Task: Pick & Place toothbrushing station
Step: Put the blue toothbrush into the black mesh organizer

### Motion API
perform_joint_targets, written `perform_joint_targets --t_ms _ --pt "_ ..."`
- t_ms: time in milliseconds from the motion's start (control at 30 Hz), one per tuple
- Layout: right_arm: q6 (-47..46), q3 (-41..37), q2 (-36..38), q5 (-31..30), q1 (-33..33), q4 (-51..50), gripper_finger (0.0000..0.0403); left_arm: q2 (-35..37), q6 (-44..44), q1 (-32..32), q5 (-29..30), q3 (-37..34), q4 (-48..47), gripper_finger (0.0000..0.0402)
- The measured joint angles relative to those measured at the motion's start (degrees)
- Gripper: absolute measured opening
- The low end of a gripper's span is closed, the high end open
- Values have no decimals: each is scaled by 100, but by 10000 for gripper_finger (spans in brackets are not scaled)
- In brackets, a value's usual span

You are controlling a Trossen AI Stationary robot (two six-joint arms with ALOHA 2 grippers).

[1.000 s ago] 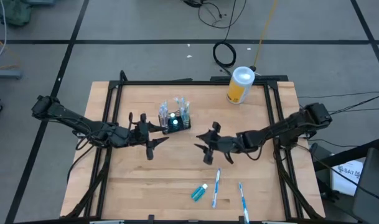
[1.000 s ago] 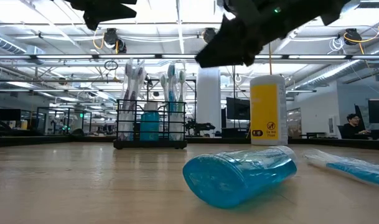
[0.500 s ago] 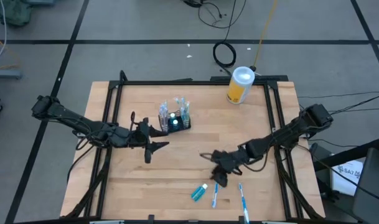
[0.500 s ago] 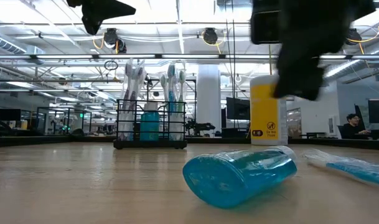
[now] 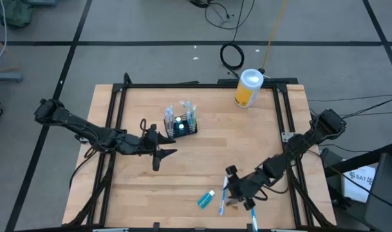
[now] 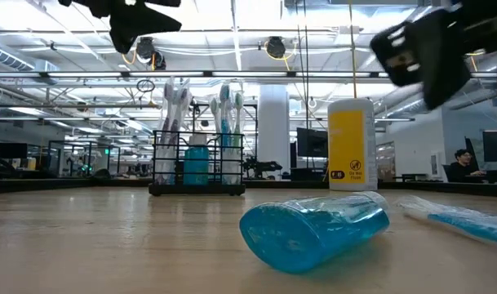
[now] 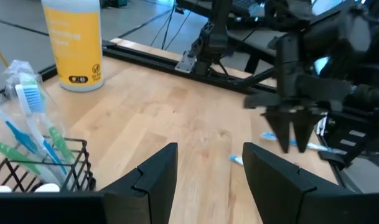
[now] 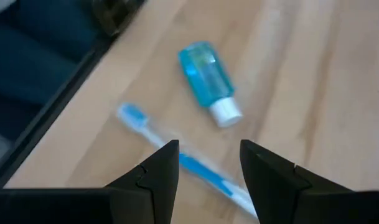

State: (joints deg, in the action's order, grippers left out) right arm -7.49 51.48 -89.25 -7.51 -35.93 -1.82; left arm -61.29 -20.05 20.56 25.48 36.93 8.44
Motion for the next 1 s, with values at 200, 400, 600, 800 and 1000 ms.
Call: perform_joint_targets --t_ms 200,400,600,800,1000 --pt "132 -45 -64 -152 -85 77 164 -317 -69 0 1 2 17 189" --pt "608 -177 -448 171 -48 77 164 -401 4 0 1 0 488 189" --pt "2228 -177 -901 -120 -21 930 164 -346 26 0 3 0 539 189" --pt "2337 -179 -1254 307 143 1042 164 -348 46 -2 1 0 513 189" --pt "2409 -166 -1386 330 351 1051 133 -348 192 -2 -1 0 515 189"
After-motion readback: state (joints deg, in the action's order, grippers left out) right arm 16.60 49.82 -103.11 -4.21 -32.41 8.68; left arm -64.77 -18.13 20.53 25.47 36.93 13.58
